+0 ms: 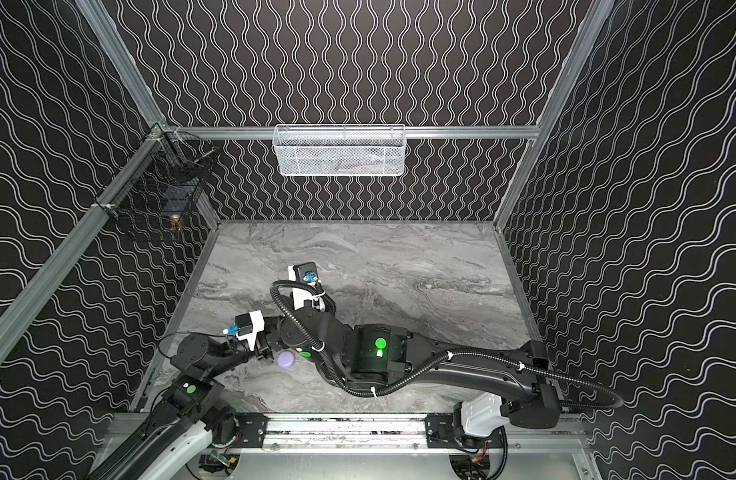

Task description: Insert the wireless bluetooth earbuds into the charging case

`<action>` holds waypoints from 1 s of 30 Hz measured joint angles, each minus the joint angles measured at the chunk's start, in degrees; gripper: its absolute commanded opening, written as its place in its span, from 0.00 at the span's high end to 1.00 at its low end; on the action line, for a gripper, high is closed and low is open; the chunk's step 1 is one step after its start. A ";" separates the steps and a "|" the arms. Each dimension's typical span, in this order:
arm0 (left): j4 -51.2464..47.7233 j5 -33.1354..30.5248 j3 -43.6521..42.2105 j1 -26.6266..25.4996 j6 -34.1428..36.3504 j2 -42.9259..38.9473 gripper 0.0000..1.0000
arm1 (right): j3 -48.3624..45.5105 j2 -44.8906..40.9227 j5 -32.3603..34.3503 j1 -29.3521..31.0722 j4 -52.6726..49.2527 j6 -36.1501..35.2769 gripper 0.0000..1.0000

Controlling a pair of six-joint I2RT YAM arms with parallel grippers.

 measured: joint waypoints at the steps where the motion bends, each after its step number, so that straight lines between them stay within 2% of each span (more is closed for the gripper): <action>1: -0.57 -0.68 0.00 -0.04 0.15 -0.24 1.00 | -0.04 0.00 0.00 0.02 0.15 0.00 0.84; 10: -2.80 -5.11 0.44 -0.04 1.42 -1.25 1.00 | -6.23 -0.83 0.00 0.17 4.48 -0.46 0.84; 30: -4.00 -6.62 0.66 -0.04 1.40 -2.75 1.00 | -12.39 0.20 -0.11 -1.25 15.34 -3.21 0.85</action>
